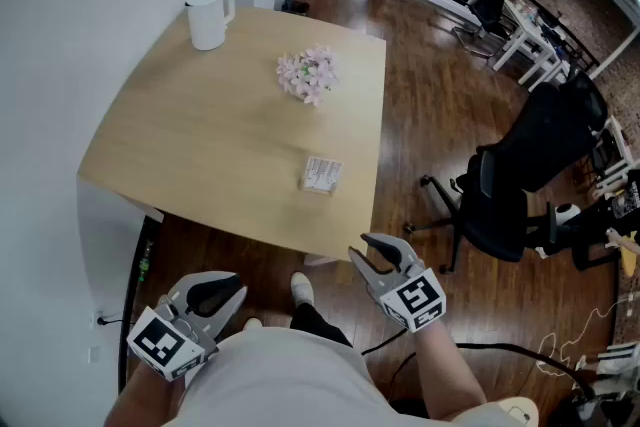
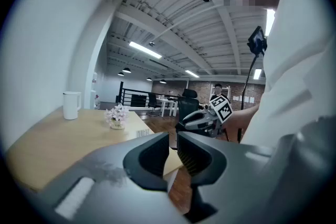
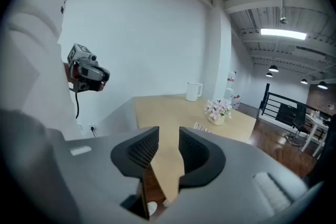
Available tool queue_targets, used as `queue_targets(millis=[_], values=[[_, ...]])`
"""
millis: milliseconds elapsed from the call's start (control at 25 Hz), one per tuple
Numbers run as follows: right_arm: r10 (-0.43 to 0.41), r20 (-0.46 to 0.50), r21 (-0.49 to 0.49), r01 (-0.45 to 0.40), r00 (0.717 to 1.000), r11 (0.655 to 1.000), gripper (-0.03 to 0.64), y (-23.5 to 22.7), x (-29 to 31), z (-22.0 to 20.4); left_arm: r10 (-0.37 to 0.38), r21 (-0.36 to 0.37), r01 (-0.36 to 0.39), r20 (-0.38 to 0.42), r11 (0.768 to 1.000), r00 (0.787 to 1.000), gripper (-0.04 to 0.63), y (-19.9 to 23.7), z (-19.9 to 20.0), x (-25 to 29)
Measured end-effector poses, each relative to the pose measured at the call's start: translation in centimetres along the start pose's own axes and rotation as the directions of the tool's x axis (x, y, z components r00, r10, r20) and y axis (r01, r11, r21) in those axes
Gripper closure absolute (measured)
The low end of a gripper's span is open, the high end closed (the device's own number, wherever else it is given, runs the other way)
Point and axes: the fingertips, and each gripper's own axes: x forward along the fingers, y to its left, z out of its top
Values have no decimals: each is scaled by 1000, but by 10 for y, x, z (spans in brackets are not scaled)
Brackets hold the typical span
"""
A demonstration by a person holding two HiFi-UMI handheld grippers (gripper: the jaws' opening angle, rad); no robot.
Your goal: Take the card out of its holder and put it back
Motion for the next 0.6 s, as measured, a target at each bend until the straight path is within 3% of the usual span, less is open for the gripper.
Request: queue_targets(millis=[240,600], values=[[81,-34,-103,-84,996,991,486,-95,57,-2,106,-22,-105,52,994,993,540,32,35,49],[249,-115,-123,-262,962,957,480,-165,152,-41,278,-83,-277,-3,957,961,540,53,38,79]])
